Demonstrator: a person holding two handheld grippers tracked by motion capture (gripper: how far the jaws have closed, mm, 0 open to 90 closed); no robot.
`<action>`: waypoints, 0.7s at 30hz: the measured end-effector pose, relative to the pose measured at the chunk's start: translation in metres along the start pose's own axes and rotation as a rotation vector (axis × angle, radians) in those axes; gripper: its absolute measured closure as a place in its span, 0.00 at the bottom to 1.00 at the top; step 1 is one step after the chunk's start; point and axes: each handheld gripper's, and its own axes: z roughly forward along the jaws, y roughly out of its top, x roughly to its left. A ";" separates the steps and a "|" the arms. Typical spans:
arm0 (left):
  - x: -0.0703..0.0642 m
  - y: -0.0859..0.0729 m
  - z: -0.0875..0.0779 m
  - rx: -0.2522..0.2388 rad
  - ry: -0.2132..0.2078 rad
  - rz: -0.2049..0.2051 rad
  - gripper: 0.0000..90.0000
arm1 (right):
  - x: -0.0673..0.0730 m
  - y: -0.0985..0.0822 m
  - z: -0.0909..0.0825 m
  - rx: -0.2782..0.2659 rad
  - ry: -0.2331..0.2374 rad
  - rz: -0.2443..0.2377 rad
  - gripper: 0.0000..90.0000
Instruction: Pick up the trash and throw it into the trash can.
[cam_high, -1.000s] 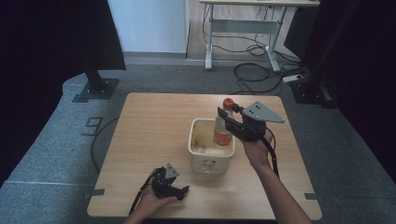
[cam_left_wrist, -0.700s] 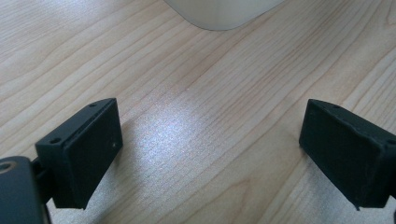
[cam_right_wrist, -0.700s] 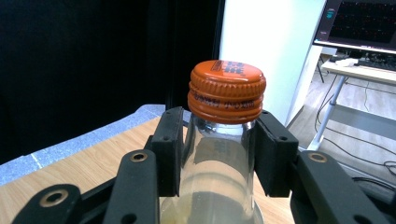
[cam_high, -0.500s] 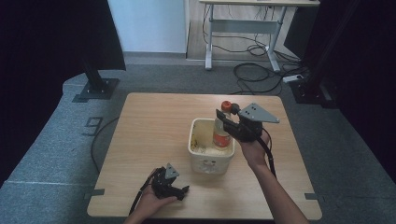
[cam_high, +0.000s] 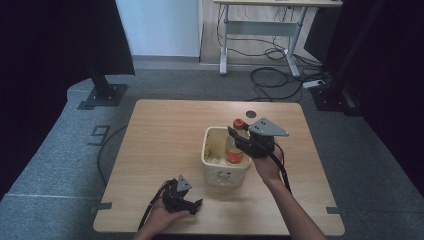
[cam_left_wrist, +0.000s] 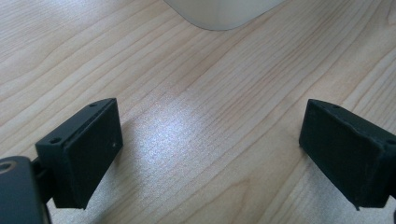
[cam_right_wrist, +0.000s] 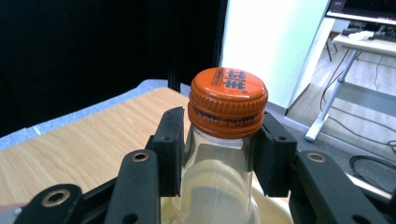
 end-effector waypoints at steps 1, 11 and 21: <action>0.000 0.000 0.000 -0.003 0.000 -0.004 0.07 | 0.000 -0.002 0.001 0.003 0.001 0.002 0.65; 0.000 0.000 0.000 -0.004 0.000 -0.002 0.07 | 0.004 -0.015 0.009 0.038 0.008 0.000 0.66; 0.000 0.000 0.000 -0.003 -0.001 -0.001 0.07 | 0.005 -0.030 0.017 0.076 0.010 0.010 0.67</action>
